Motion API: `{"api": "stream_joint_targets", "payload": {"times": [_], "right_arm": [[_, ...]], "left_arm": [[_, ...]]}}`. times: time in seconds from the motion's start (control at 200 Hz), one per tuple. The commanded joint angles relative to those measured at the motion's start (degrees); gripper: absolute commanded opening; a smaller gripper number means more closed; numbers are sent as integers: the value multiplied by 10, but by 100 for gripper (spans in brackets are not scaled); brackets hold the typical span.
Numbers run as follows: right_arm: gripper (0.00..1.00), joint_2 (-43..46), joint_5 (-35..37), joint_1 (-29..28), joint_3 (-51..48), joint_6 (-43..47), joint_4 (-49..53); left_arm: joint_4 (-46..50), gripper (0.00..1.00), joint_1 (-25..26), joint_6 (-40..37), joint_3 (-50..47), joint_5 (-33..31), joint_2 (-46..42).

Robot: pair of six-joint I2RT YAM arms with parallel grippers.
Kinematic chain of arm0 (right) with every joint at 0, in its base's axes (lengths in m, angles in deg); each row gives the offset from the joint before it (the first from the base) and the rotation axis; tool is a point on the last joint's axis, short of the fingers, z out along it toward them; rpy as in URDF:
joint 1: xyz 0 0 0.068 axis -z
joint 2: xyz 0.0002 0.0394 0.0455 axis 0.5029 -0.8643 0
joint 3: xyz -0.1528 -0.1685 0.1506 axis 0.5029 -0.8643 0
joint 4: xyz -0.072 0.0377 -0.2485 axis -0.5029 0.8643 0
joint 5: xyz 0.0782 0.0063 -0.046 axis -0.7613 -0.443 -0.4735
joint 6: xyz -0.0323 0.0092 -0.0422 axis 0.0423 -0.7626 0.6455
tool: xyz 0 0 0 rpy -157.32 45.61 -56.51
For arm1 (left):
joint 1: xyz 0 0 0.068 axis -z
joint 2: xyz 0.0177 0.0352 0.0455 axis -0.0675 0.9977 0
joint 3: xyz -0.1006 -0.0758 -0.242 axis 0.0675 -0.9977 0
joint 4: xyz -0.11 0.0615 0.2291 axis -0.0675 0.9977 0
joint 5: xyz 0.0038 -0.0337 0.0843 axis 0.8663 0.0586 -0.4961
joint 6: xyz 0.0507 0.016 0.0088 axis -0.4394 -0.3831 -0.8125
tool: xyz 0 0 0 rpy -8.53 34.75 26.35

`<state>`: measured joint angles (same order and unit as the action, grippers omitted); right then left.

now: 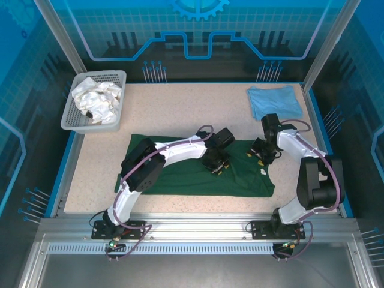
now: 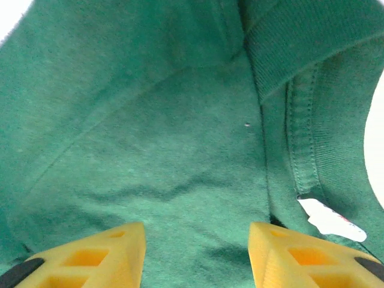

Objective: Fold and stack the t-shirts

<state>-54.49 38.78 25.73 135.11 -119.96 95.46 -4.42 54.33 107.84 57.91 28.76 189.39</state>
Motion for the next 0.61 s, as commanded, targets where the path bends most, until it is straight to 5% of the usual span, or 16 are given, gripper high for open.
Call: {"api": "stream_joint_targets", "payload": {"times": [0.0,0.6], "right_arm": [[49,-9,-9,0,-9,10,-5],[49,-38,-14,1,-16,13,-21]], "left_arm": [[25,29,9,18,4,-8,4],[-18,24,9,15,4,26,32]]}}
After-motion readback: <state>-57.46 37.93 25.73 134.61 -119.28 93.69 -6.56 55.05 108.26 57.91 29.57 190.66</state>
